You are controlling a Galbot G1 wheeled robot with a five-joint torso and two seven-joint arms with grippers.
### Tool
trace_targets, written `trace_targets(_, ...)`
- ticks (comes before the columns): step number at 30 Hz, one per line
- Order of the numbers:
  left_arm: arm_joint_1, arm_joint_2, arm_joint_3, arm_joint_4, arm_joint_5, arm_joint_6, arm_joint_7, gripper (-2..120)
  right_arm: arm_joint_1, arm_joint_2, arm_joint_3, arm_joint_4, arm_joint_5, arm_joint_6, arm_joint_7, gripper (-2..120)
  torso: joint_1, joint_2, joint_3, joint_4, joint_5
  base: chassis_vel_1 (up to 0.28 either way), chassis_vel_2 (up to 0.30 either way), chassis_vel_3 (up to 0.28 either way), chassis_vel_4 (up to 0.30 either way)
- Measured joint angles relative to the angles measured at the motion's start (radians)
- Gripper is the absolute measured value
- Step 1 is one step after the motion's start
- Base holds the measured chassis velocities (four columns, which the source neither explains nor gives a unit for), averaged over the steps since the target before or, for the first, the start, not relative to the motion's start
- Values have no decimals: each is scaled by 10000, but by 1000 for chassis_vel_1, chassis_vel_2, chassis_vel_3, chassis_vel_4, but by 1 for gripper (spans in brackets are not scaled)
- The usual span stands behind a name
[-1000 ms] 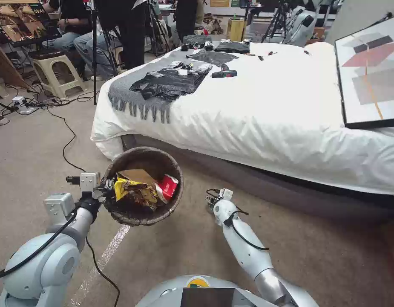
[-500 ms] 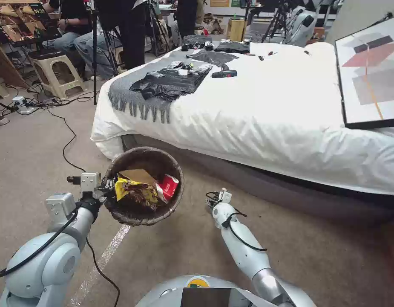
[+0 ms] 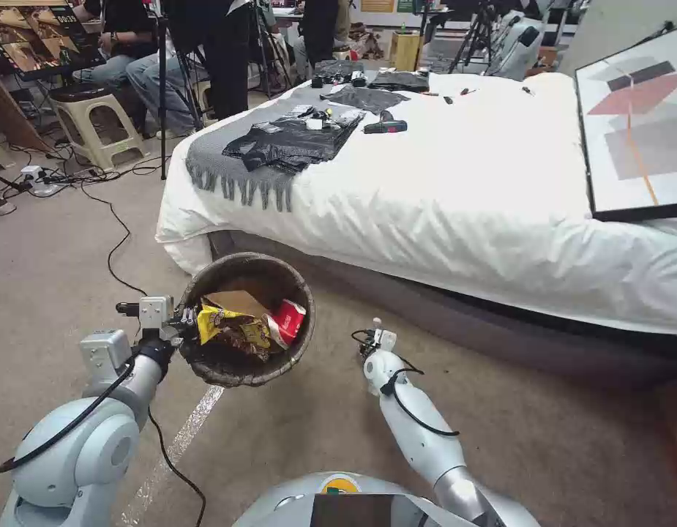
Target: Pick up the trash bin, then pick up the garbage from the floor and place it into the trash bin.
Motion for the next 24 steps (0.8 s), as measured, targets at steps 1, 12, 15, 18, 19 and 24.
trace_targets(1, -15, 1, 13, 19, 3, 0, 0, 2, -47, -21, -5, 63, -46, 17, -38, 37, 0, 0, 0, 2, 0, 0, 0, 0, 0)
trace_targets(12, -46, 95, -43, 57, -13, 0, 3, 2, -884, -737, 89, 1834, -1732, 564, -997, 28, 0, 0, 0, -1, 1, 0, 0, 0, 0)
trace_targets(15, -90, 109, -49, 97, -27, 0, -8, 2, -1568, -1411, 60, 3531, -1856, 395, -1315, 28, 0, 0, 0, -3, 1, 0, 0, 0, 0)
trace_targets(18, -117, 118, -34, 121, -28, 0, -17, 2, -2059, -1931, 85, 4667, -1810, 241, -1789, 28, 0, 0, 0, -1, 2, 0, 0, 0, 0)
trace_targets(19, -122, 131, -29, 122, -31, 0, -24, 2, -2337, -2240, 167, 5314, -1858, 158, -2269, 28, 0, 0, 0, -1, 2, 0, 0, 0, 0)
trace_targets(24, -127, 189, -30, 125, -46, 0, -37, 2, -3032, -3169, 399, 7242, -2189, 50, -3279, 28, 0, 0, 0, -3, 1, 0, 0, 0, 0)
